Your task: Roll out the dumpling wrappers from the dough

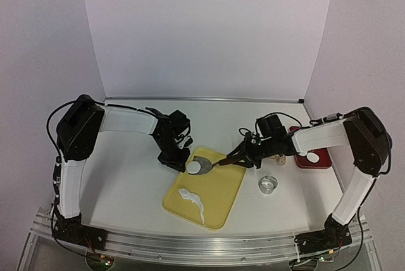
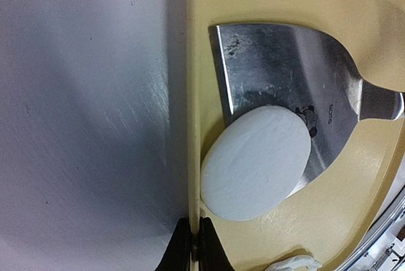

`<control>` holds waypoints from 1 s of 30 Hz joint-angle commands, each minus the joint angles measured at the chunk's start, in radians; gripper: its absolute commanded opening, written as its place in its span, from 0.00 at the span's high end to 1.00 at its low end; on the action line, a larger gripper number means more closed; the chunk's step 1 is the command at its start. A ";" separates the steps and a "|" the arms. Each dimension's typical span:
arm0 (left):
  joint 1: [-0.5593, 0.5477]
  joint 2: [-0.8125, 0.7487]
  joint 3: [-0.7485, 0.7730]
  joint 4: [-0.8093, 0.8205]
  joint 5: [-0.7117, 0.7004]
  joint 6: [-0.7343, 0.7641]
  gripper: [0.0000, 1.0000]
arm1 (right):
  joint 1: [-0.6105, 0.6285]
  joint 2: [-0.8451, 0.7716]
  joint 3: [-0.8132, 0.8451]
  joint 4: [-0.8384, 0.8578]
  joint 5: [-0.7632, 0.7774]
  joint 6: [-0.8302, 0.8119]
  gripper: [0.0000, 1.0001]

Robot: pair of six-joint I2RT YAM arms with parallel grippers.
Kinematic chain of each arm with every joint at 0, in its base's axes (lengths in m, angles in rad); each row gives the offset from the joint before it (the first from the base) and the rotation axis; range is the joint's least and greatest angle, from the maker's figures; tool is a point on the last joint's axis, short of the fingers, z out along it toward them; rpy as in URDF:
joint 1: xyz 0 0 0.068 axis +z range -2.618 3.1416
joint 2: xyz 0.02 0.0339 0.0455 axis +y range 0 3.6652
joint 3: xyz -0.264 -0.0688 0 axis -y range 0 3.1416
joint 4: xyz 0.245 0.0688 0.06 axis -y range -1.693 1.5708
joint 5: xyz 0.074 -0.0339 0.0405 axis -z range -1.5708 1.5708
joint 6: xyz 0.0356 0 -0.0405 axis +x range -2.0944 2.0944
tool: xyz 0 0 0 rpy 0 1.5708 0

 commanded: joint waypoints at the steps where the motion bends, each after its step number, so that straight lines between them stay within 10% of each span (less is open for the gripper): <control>1: -0.018 -0.014 -0.025 0.018 0.058 -0.049 1.00 | 0.034 0.065 -0.077 -0.010 0.125 0.089 1.00; 7: 0.000 -0.042 -0.053 0.031 0.077 -0.097 1.00 | 0.033 0.031 -0.104 0.060 0.098 0.119 1.00; 19: 0.054 -0.272 -0.126 0.017 0.071 -0.110 0.56 | -0.037 -0.132 -0.137 0.073 -0.010 0.035 1.00; 30: 0.128 -0.457 -0.193 0.023 0.015 -0.231 0.44 | -0.204 -0.261 -0.087 0.064 -0.210 0.006 1.00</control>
